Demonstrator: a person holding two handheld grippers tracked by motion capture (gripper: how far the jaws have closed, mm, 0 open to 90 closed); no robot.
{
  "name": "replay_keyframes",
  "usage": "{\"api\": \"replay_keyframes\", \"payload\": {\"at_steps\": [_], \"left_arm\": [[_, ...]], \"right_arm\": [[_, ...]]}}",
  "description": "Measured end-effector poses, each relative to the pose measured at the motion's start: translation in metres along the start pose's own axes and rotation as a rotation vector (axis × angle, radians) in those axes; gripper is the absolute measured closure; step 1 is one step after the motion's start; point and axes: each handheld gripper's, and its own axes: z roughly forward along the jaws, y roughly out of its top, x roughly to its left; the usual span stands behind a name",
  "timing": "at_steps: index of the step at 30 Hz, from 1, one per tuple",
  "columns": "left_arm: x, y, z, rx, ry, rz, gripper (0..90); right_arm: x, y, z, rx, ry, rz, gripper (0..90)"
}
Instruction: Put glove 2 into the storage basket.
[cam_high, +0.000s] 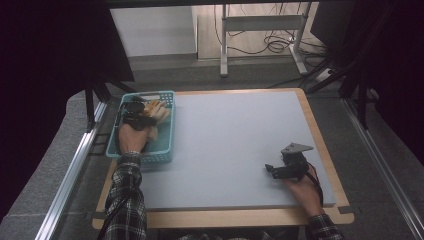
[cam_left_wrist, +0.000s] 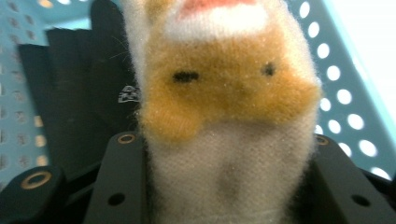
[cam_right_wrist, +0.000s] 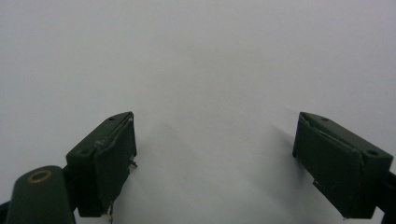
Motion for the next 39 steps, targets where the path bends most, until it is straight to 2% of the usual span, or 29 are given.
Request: {"api": "replay_keyframes", "payload": {"at_steps": [5, 12, 14, 17, 18, 20, 21, 24, 26, 28, 30, 32, 33, 35, 37, 39], "left_arm": [[-0.009, 0.003, 0.019, 0.05, -0.008, 0.024, 53.3], [-0.016, 0.005, 0.037, 0.115, -0.026, 0.04, 50.1], [-0.018, 0.005, 0.041, 0.144, -0.039, 0.051, 44.6], [-0.02, 0.006, 0.044, 0.181, -0.05, 0.078, 27.6], [-0.019, 0.006, 0.043, 0.183, -0.055, 0.08, 25.3], [-0.018, 0.006, 0.039, 0.184, -0.051, 0.083, 10.8], [-0.017, 0.007, 0.035, 0.179, -0.052, 0.093, 8.2], [-0.013, 0.009, 0.016, 0.134, -0.082, 0.1, 5.5], [-0.009, 0.011, 0.001, 0.091, -0.083, 0.101, 5.6], [-0.004, 0.012, -0.012, 0.044, -0.071, 0.092, 11.0], [0.002, 0.01, -0.022, 0.014, -0.027, 0.082, 25.7], [0.007, 0.007, -0.024, 0.0, 0.022, 0.09, 45.5], [0.009, 0.005, -0.022, 0.004, 0.046, 0.09, 56.1], [0.011, 0.001, -0.014, 0.033, 0.093, 0.098, 71.7], [0.012, -0.002, -0.003, 0.064, 0.096, 0.103, 80.5], [0.011, -0.004, 0.009, 0.104, 0.086, 0.103, 83.8]], "right_arm": [[0.0, 0.0, 0.0, 0.0, 0.0, 0.0, 13.1], [0.0, 0.0, 0.0, 0.0, 0.0, 0.0, 13.1], [0.0, 0.0, 0.0, 0.0, 0.0, 0.0, 13.1], [0.0, 0.0, 0.0, 0.0, 0.0, 0.0, 13.1], [0.0, 0.0, 0.0, -0.001, 0.0, 0.0, 13.1], [0.0, 0.0, 0.0, 0.0, 0.0, 0.0, 13.1], [0.0, 0.0, 0.0, 0.0, 0.001, 0.0, 13.1], [0.0, 0.0, 0.0, 0.0, 0.0, 0.0, 13.1], [0.0, 0.0, 0.0, 0.0, 0.0, -0.001, 13.1], [0.0, 0.0, 0.0, 0.0, 0.0, 0.0, 13.1], [0.0, 0.0, 0.0, 0.0, 0.0, -0.001, 13.1], [0.0, 0.0, 0.0, 0.001, 0.0, 0.0, 13.1], [0.0, 0.0, 0.0, 0.0, 0.0, 0.0, 13.1], [0.0, 0.0, 0.0, 0.0, 0.0, -0.001, 13.1], [0.0, 0.0, 0.0, 0.0, 0.0, 0.0, 13.1], [0.0, 0.0, 0.0, 0.0, 0.0, 0.0, 13.1]]}}
